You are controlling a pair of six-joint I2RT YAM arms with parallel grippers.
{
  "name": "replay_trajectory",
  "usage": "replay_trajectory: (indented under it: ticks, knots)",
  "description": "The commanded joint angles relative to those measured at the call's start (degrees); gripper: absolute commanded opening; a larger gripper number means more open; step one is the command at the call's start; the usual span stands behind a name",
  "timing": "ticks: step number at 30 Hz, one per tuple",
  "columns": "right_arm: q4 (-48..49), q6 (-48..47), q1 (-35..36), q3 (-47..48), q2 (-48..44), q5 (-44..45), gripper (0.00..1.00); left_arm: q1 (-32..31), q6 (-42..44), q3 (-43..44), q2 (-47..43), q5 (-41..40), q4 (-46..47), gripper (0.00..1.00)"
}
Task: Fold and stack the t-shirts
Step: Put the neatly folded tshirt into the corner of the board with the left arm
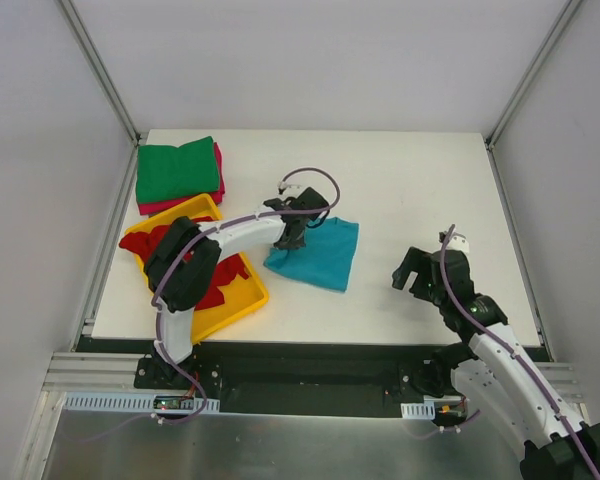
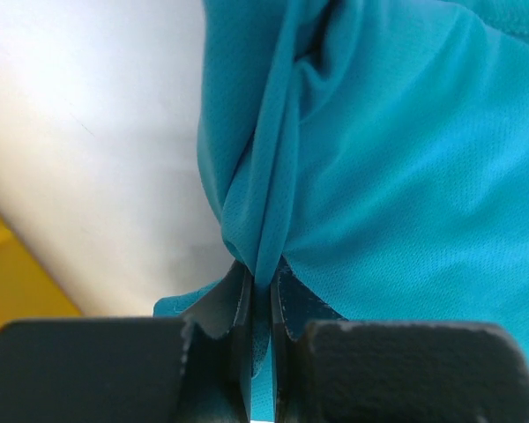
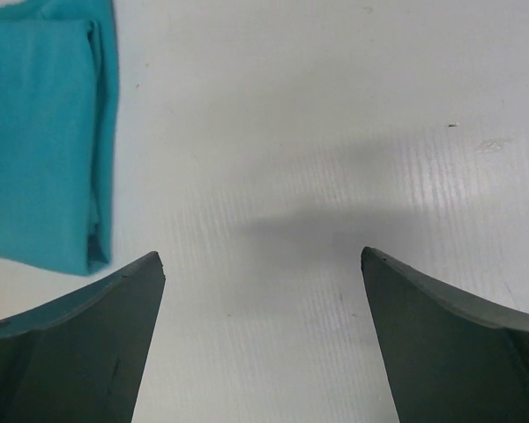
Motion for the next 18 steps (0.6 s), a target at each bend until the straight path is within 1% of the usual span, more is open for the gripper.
replay_trajectory:
  ticks: [1,6,9,13,18]
  knots:
    - [-1.0,-5.5,0.2,2.1,-0.4,1.9,0.96,4.7,11.8,6.8,2.3,-12.3,-2.1,0.0]
    - [-0.9,-7.5,0.2,2.1,0.9,3.8,0.96,9.1,21.6,14.6,6.1,-17.3,-2.1,0.0]
    - [-1.3,-8.5,0.2,2.0,1.1,3.5,0.96,12.9,26.1,19.6,8.6,-16.7,-2.0,0.0]
    - [-1.7,-9.0,0.2,1.1,0.1,5.5,0.96,16.4,33.3,27.3,12.0,-18.7,-1.4,0.0]
    - [-1.4,-9.5,0.1,0.8,-0.5,6.7,0.96,20.7,41.1,37.2,16.1,-17.3,-1.3,0.0]
